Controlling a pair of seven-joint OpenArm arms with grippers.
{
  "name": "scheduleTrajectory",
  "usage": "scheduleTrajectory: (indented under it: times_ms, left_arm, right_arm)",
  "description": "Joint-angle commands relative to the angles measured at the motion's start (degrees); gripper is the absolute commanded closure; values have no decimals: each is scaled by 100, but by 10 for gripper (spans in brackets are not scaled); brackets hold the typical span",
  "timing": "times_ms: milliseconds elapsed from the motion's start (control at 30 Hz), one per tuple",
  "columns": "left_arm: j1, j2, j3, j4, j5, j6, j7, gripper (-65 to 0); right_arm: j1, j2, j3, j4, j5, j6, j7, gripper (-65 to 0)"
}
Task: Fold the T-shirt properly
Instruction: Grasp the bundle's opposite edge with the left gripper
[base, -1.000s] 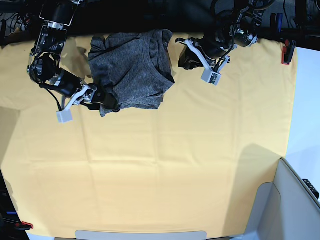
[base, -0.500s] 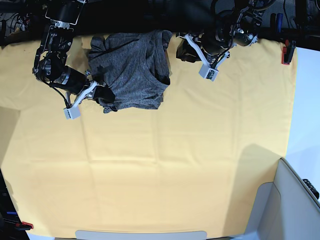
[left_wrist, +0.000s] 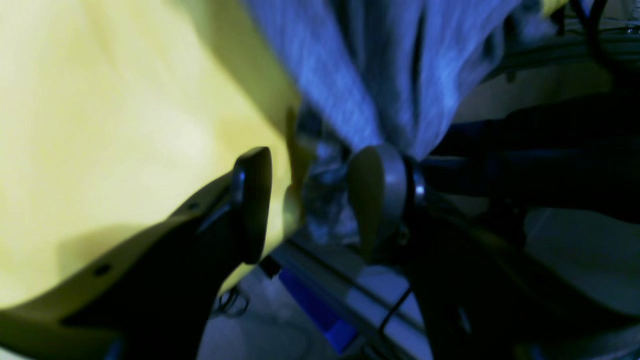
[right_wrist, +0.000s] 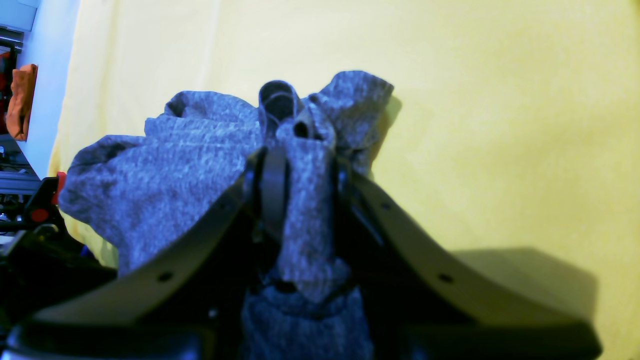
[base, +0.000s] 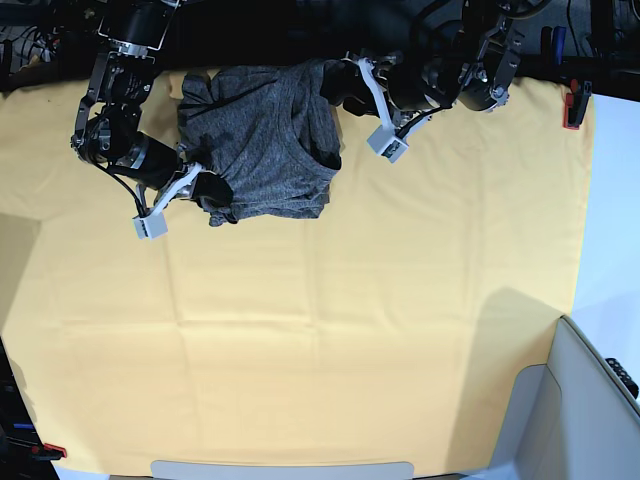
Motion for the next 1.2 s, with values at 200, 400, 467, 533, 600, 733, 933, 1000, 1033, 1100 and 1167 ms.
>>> scheduleTrajectory:
  times_ms: [200,400,467,533,600,733,933,1000,1033,1100,1167]
  left_arm:
    - [-406,-16,-9,-604,-395,-212,225,-306]
    - [-494,-7,9,-1052,-457,-423,260,-308]
    - [-608,45,211,-1166,-457,-458,260,-308]
    - [-731,54,439,-1272,-457,-484,260,-308]
    - [-766,54,747,-1351,-457,-484,243,-308]
    - [-775,63,1195,-1386,-457,-484,199,-307]
    - [-942,177,1275,-1386,-448,-484,199,-294]
    - [-951,168,1275,-1386,-430,-484,199,-256]
    - [-951,160,1275,-1386,-422,-484,190,-216]
    - [-942,151,1275,-1404,-422,-467,190,-118]
    - [-960,160,1275,-1465,-413,-449,190,-11]
  right_arm:
    - [-27,1,-8,78,-22,37,-58,-36]
    - [-27,-8,1,78,-22,37,-58,-35]
    - [-27,-8,1,78,-22,37,-58,-35]
    - [-27,9,1,78,-22,37,-58,-35]
    - [-27,18,1,78,-22,37,-58,-35]
    - [-27,1,1,78,-22,37,-58,-34]
    - [-27,18,10,78,-22,37,-58,-32]
    - [-27,18,10,78,-22,37,-58,-31]
    - [-27,9,10,78,-22,37,-58,-30]
    - [-27,9,10,78,-22,37,-50,-11]
    - [-27,9,10,95,-30,29,-50,0]
